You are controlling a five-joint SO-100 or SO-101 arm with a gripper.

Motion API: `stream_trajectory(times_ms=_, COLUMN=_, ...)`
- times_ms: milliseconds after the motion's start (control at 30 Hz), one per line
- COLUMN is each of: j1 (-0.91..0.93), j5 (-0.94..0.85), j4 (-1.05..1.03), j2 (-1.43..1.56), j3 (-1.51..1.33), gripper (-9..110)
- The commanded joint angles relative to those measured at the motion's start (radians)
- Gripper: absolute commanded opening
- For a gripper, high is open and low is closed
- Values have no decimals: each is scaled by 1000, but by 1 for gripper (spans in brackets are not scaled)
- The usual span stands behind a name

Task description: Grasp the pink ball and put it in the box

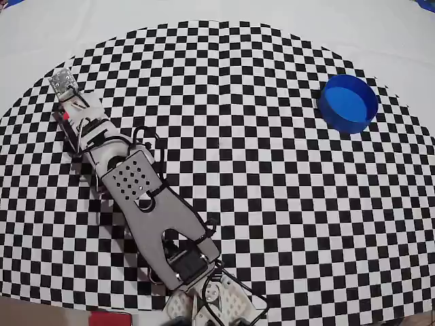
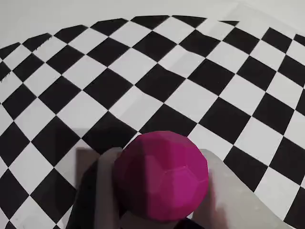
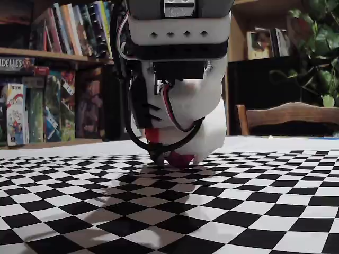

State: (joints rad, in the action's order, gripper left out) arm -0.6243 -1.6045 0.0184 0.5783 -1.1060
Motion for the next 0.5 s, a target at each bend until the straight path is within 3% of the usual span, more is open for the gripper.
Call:
stream_trajectory(times_ms=0, j1=9, j5=3, j4=-3, j2=160, j3=-11, gripper=0)
stream_trajectory(times_ms=467, j1=26, j5=3, j4=-3, j2=296, j3=-137, gripper=0)
